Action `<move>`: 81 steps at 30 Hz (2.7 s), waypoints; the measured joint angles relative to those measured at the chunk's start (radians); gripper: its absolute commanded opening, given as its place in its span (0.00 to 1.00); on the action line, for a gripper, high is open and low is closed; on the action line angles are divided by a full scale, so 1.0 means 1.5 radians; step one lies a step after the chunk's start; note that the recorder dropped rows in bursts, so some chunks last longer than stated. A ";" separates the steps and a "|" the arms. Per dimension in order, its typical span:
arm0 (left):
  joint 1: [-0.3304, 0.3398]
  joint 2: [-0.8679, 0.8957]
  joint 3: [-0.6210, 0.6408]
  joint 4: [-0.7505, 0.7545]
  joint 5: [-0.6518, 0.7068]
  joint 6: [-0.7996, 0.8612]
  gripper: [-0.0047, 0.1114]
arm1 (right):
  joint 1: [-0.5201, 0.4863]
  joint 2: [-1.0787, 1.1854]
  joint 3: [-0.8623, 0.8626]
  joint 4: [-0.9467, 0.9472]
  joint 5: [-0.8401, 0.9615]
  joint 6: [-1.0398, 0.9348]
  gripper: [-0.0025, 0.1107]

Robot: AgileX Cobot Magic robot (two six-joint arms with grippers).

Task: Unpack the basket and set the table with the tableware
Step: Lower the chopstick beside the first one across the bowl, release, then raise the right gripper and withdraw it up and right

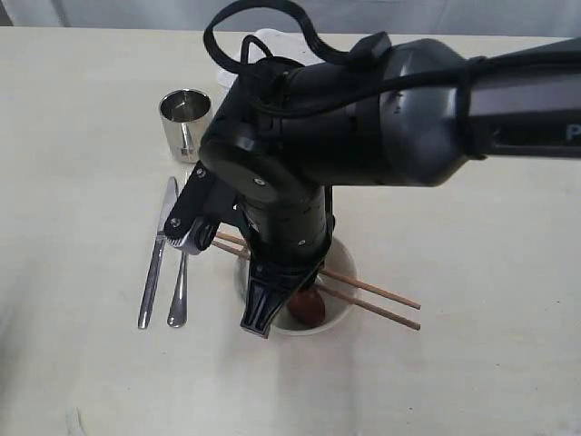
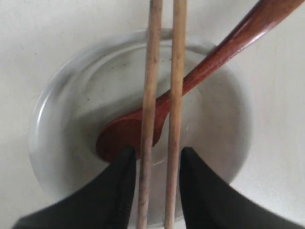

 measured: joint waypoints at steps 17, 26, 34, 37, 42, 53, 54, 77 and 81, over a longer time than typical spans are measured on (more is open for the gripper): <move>0.000 0.000 0.000 0.000 0.000 0.000 0.04 | -0.021 -0.106 0.000 -0.027 0.071 0.003 0.39; 0.000 0.000 0.000 0.000 0.000 0.000 0.04 | -0.133 -0.107 0.000 0.087 0.085 -0.074 0.42; 0.000 0.000 0.000 0.000 0.000 0.000 0.04 | -0.243 -0.127 0.025 0.114 0.084 -0.100 0.16; 0.000 0.000 0.000 0.000 0.000 0.000 0.04 | -0.264 -0.128 0.066 0.114 0.062 -0.101 0.02; 0.000 0.000 0.000 0.000 0.000 0.000 0.04 | -0.267 -0.145 0.142 0.119 0.019 -0.101 0.02; 0.000 0.000 0.000 0.000 0.000 0.000 0.04 | -0.267 -0.197 0.219 0.115 -0.085 -0.101 0.02; 0.000 0.000 0.000 0.000 0.000 0.000 0.04 | -0.267 -0.191 0.221 0.115 -0.088 -0.101 0.02; 0.000 0.000 0.000 0.000 0.000 0.000 0.04 | -0.234 -0.164 0.254 0.130 -0.104 -0.106 0.02; 0.000 0.000 0.000 0.000 0.000 0.000 0.04 | -0.219 -0.162 0.257 0.130 -0.107 -0.106 0.02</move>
